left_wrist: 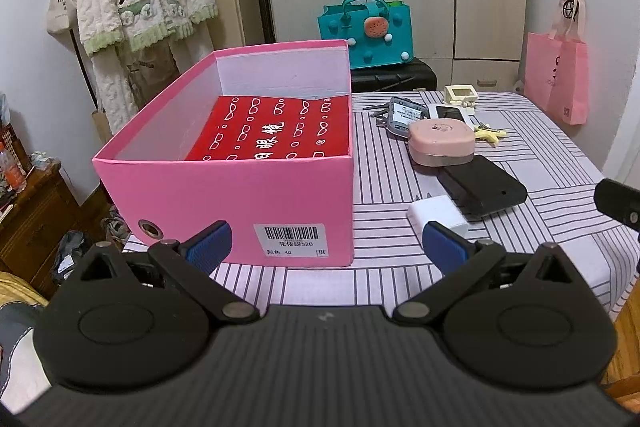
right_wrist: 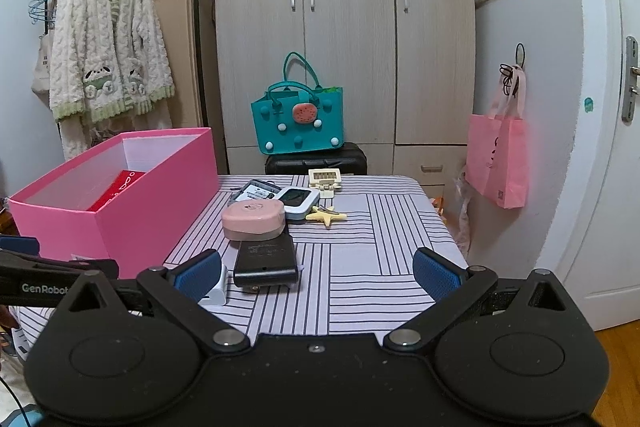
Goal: Organize rigid objects
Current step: 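Move the right tool toward the pink compact case on the black power bank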
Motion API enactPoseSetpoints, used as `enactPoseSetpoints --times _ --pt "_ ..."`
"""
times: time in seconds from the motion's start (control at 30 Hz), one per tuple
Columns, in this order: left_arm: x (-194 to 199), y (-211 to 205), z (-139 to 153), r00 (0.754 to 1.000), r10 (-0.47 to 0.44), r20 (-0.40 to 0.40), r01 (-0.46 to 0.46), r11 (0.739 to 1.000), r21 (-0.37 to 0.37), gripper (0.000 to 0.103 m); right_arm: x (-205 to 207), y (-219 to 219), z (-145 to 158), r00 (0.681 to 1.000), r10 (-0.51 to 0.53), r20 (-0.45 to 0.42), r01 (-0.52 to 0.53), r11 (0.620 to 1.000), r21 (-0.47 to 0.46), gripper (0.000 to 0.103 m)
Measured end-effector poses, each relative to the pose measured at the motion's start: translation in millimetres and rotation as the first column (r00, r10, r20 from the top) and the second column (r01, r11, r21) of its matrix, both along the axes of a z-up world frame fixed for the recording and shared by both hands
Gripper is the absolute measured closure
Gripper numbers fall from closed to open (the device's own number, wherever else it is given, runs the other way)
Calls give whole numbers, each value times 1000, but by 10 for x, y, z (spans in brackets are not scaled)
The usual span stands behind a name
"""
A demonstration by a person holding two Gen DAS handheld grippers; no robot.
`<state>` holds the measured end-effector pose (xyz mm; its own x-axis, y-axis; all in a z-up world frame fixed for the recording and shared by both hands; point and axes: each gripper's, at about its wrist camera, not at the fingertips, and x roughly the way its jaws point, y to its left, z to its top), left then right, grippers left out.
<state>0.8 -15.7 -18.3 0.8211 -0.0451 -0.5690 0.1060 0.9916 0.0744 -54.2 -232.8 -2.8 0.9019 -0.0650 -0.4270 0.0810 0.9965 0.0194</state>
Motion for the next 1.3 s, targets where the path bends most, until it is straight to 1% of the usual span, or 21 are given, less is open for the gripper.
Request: enactPoseSetpoints --times 0.23,0.47,0.63,0.77,1.03,1.3 --pt "-57 6 -19 999 -13 33 13 1000 -7 0 -32 8 -48 1000 10 18 -10 1000 -7 0" --pt "-89 -7 -93 999 -29 33 30 999 -24 0 -87 -47 -143 999 -25 22 25 1000 -7 0" --pt "-157 -28 -161 997 -59 58 61 998 -36 0 -159 -98 -224 999 -37 39 37 999 -3 0" --pt "-199 -39 -195 995 -81 60 83 995 -46 0 -166 -118 -260 998 -50 25 49 999 3 0" --pt "-215 -28 -177 996 -71 59 74 996 -53 0 -192 -102 -266 998 -55 6 55 998 -2 0" --pt "-155 19 -204 997 -70 20 72 995 -76 0 -147 -81 -286 999 -48 -15 48 999 -9 0"
